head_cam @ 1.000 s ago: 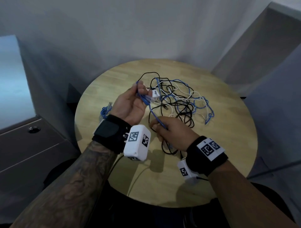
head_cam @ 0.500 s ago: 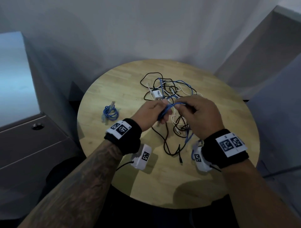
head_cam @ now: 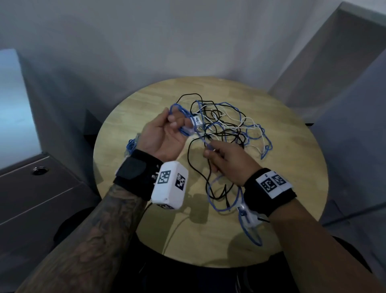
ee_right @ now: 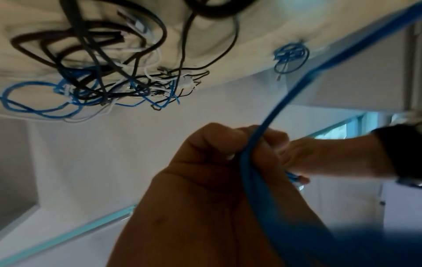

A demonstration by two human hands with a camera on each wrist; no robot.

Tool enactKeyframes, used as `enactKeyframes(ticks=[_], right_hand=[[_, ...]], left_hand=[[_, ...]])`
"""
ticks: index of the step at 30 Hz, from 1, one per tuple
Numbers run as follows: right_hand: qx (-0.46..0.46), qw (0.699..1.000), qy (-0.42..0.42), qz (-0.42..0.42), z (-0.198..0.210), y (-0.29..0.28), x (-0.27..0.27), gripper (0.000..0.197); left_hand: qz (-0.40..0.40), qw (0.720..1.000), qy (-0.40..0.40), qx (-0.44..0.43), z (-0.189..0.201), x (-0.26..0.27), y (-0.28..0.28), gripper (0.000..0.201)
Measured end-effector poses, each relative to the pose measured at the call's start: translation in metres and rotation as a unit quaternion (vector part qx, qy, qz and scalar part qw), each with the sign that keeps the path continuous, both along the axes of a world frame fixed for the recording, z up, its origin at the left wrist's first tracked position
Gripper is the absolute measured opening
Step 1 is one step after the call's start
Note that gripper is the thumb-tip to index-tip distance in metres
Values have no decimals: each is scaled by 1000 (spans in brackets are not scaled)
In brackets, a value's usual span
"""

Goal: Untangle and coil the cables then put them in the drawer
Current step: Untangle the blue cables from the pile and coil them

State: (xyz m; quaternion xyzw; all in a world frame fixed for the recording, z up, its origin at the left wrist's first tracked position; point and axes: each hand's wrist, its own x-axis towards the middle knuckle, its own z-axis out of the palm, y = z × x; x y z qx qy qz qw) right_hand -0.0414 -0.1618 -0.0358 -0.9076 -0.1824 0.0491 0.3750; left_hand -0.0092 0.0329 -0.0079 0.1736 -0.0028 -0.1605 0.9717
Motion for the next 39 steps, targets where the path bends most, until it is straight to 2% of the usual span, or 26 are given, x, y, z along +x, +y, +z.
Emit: enactKeyframes(ticks=[3,5,7,8,9,10,12,13,14,15,17,20,21,22,25,26,28,30,33,35,36,37,38,39], right_hand=[[-53,998,16,33,2,9,-6,19],[-83,995,12,49,7,13,-11,18],[-94,994,-2,49,12,13,-15,20],[-75,996,-11,42,15,11,-17,20],[-43,998,-23,30,19,8,-18,20],[-6,999,-40,12,23,6,-19,19],[77,994,-71,-33,33,3,-20,13],[114,988,-85,-54,38,1,-19,12],[140,982,-103,-71,40,-2,-18,13],[152,977,-125,-83,41,-4,-15,14],[143,970,-172,-94,39,-11,-10,13],[135,963,-207,-106,32,-20,1,12],[131,964,-206,-109,28,-23,4,13],[125,966,-197,-112,23,-25,7,14],[67,986,-112,-104,7,-24,12,19],[49,992,-81,-86,2,-21,11,20],[15,999,-30,-36,-2,-10,6,21],[-49,999,-12,13,-1,3,-2,20],[-101,993,15,58,4,14,-11,12],[-93,993,6,74,7,14,-16,8],[-71,995,2,75,10,13,-18,6],[-45,996,-3,71,14,13,-20,5],[-17,998,-8,65,20,12,-21,5],[8,998,-17,54,26,10,-21,6]], left_hand=[[60,998,-6,35,-3,10,9,31],[110,988,-19,108,-10,15,11,30],[174,964,-34,199,-18,21,13,27],[204,940,-54,267,-21,23,12,24],[226,903,-83,355,-23,23,11,22],[236,853,-120,450,-24,20,8,20],[204,756,-200,589,-24,10,-2,19],[168,725,-237,624,-23,5,-8,19],[126,709,-261,643,-22,-1,-15,21],[81,711,-269,644,-20,-7,-20,24],[-3,738,-262,622,-18,-15,-27,30],[-80,766,-262,581,-11,-24,-31,32],[-99,791,-246,551,-8,-24,-31,33],[-116,828,-216,505,-6,-24,-30,35],[-135,946,-107,274,1,-21,-23,33],[-123,970,-79,193,3,-18,-19,31],[-72,993,-38,87,2,-11,-10,31],[-9,998,-8,58,-2,-6,-3,32],[75,993,14,87,-9,2,1,31],[135,980,16,146,-14,8,1,29],[161,966,-6,204,-16,10,1,27],[181,938,-45,292,-18,10,-1,25],[186,891,-96,402,-18,6,-3,23],[172,832,-152,505,-18,0,-8,22]])
